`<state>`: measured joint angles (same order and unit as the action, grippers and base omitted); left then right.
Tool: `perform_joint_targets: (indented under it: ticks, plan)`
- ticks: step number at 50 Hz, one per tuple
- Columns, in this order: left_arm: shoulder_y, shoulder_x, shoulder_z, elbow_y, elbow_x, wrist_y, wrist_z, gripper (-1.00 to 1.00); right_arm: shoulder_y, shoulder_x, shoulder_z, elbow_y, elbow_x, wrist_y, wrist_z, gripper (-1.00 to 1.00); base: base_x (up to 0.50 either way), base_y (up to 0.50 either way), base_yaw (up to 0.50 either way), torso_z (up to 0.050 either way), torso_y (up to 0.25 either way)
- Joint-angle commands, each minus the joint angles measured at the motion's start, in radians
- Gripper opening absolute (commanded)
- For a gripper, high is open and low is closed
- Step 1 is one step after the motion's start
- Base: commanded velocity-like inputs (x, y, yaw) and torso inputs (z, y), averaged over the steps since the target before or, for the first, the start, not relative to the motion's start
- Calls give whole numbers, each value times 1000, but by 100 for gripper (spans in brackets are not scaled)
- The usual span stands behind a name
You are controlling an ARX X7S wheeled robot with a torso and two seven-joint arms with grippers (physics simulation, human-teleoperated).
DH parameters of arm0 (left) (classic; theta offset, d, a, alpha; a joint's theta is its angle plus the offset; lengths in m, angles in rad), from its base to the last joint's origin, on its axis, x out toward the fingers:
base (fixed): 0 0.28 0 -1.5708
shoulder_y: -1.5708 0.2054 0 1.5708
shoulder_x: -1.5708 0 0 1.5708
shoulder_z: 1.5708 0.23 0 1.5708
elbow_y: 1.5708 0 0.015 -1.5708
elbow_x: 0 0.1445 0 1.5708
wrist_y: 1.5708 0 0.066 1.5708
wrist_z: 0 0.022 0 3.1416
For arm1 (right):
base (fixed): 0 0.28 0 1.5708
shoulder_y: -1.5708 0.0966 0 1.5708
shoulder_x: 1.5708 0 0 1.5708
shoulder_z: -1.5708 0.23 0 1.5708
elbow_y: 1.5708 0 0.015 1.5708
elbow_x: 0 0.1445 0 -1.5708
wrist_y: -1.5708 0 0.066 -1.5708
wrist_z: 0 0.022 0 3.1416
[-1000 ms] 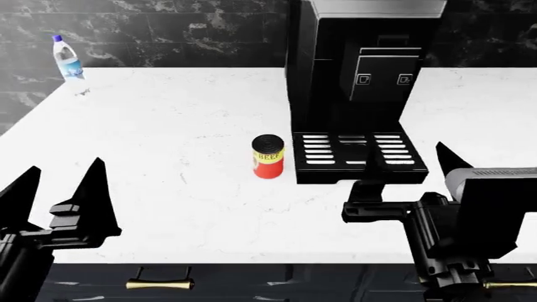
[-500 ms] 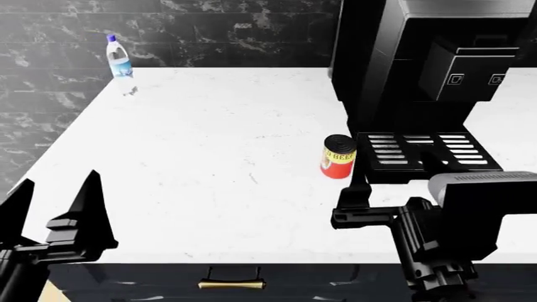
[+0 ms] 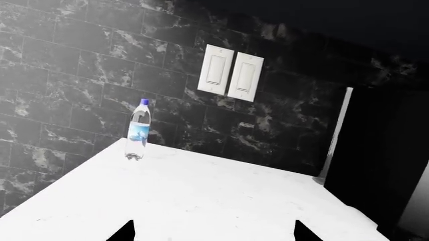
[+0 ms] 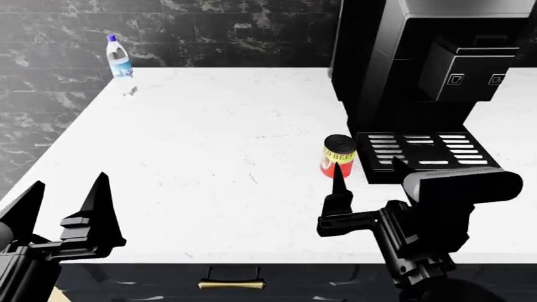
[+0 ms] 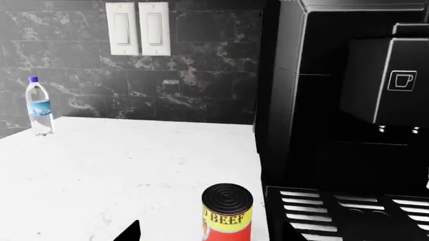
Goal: Pick the cans from the counter and place them in their designated side in the cabinet.
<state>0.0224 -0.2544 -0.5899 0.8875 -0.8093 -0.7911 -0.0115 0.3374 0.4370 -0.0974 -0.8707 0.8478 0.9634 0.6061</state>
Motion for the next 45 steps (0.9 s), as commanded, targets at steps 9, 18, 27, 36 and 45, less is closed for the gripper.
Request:
perform_joint_targets:
  ticks: [9, 18, 27, 36, 45]
  plan:
    - [10, 2, 23, -23, 28, 35, 4, 100, 25, -3, -44, 98, -19, -24, -46, 100, 0, 0, 0, 0, 0]
    - [19, -4, 12, -12, 11, 32, -7, 100, 27, -12, -61, 140, -41, -48, -60, 100, 0, 0, 0, 0, 0]
    - [25, -9, 6, -6, -4, 31, -17, 100, 54, -22, -84, 181, -50, -50, -71, 100, 0, 0, 0, 0, 0]
    - [20, -18, 5, -6, -10, 32, -26, 100, 92, -33, -114, 242, -76, -60, -87, 100, 0, 0, 0, 0, 0]
    - [22, -21, 5, -7, -17, 36, -32, 100, 122, -39, -132, 279, -90, -64, -93, 100, 0, 0, 0, 0, 0]
